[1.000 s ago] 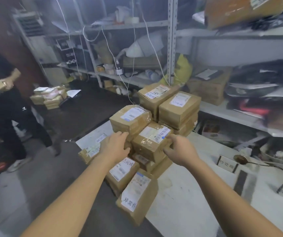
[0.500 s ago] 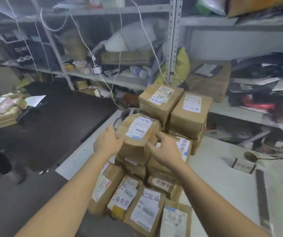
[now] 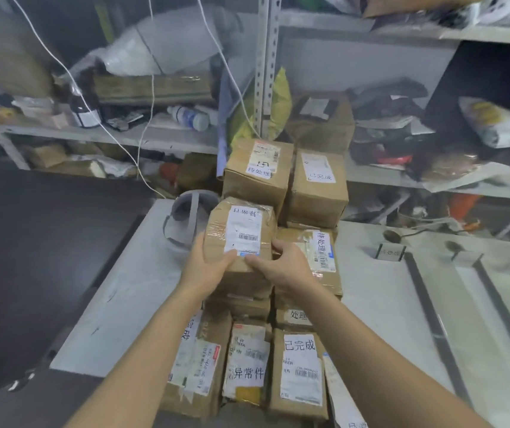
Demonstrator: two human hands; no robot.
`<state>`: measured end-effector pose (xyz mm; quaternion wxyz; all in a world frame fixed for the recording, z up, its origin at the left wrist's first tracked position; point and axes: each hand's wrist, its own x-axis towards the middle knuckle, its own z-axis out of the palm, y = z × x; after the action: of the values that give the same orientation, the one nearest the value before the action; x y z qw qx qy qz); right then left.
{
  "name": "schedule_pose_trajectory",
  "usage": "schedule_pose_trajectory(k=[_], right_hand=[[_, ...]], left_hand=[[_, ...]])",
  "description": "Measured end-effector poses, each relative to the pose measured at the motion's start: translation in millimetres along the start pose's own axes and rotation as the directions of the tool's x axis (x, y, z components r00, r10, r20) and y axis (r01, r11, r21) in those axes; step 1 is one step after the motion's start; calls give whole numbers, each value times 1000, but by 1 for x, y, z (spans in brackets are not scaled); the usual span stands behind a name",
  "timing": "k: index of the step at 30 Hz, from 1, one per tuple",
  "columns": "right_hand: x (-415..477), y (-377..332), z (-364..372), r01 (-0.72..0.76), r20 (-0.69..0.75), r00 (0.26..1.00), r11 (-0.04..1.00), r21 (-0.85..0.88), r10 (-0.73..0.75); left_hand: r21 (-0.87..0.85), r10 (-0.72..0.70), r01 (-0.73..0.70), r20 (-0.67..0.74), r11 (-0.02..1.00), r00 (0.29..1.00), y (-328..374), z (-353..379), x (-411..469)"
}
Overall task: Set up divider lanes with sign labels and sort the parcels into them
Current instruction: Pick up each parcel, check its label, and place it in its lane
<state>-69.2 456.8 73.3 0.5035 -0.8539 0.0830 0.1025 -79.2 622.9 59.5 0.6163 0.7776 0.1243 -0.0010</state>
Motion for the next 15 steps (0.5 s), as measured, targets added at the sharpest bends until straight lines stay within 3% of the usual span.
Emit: schedule_pose_trajectory(k=[10, 15], right_hand=[[-40, -10, -13, 151, -27, 988, 952, 265, -149], [-75, 1, -59, 226, -83, 974, 938, 264, -211]], left_hand=[[-5, 147, -148, -42, 989, 988, 31, -21, -36], [5, 238, -238, -61, 971, 969, 67, 11, -84]])
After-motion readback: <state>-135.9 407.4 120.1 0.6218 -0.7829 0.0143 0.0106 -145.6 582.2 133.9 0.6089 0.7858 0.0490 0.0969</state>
